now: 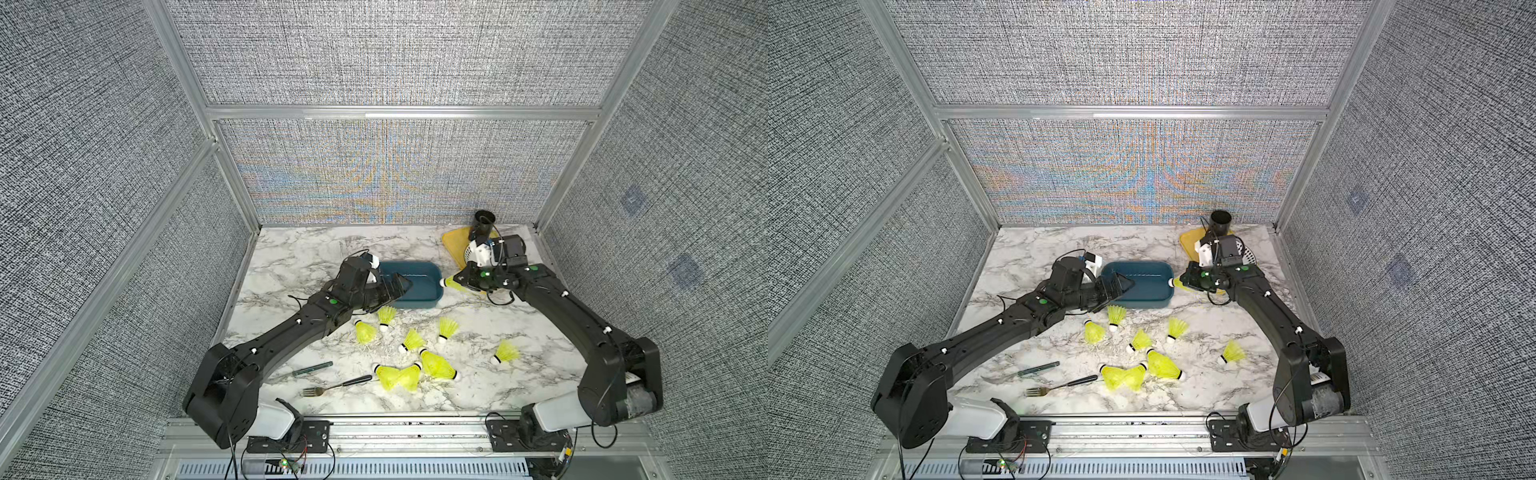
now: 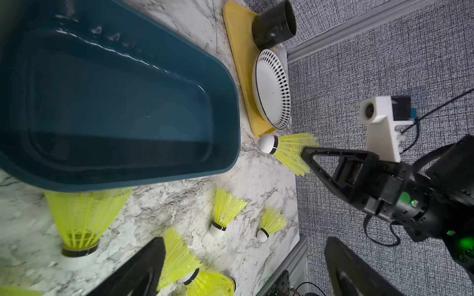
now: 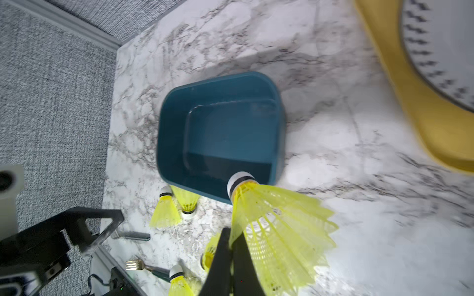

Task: Put the shuttlecocks into the storage box
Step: Place the shuttlecock in the storage box.

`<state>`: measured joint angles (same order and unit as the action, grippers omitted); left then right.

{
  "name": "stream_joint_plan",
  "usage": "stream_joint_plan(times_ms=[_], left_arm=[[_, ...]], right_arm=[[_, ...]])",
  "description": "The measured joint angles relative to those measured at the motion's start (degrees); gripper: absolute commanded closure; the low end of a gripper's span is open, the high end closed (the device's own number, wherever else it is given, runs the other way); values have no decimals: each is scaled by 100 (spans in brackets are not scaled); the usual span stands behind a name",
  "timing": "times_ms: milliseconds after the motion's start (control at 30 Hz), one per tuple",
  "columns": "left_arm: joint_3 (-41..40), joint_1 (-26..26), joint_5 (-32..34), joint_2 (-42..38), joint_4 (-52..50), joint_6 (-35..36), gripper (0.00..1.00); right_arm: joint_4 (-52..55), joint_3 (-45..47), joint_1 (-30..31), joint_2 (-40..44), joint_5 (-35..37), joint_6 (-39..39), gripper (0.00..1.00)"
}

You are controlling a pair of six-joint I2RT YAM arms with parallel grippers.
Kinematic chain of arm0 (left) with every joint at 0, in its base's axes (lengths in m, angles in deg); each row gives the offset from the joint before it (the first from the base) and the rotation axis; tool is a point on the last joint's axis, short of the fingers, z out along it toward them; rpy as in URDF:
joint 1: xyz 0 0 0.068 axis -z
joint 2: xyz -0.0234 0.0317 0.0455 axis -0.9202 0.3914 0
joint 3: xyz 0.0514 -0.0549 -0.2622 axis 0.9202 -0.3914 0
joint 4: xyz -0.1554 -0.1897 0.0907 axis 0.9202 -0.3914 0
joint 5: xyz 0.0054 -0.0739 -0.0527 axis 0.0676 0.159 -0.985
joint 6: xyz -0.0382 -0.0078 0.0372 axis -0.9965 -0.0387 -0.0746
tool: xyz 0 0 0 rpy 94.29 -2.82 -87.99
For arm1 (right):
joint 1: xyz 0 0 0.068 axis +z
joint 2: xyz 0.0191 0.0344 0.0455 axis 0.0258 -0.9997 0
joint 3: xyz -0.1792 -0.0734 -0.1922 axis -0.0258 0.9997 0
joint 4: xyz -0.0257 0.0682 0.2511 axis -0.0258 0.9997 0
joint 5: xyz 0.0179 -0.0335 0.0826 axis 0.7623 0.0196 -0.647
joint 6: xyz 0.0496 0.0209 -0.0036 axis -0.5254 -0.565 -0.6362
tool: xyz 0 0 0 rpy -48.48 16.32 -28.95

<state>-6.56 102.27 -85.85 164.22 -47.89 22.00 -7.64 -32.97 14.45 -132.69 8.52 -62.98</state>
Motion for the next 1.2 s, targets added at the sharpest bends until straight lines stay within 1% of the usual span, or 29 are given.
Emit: stream_joint_plan(times_ms=[67,233,367,533,867,1200], left_arm=[[26,-192,-83,-26,-201,87,0],[33,-680,-238,-138,-612,258,0],[87,-1021,-345,-146,-964,426,0],[149,-1333,-374,-142,-1384,588,0],[151,-1397,-376,-15,-1803,815,0],[131,-1397,-402,4,-1926,922,0]], right_arm=[[-214,-232,319,-293,-13,-164,100],[-686,-726,859,-1038,-83,-577,100],[-1045,-1113,1130,-1617,-90,-815,100],[-1427,-1298,1329,-2236,-118,-1099,100],[-1875,-1840,1451,-3178,-79,-1443,100],[-1895,-2343,1456,-3777,42,-1554,100]])
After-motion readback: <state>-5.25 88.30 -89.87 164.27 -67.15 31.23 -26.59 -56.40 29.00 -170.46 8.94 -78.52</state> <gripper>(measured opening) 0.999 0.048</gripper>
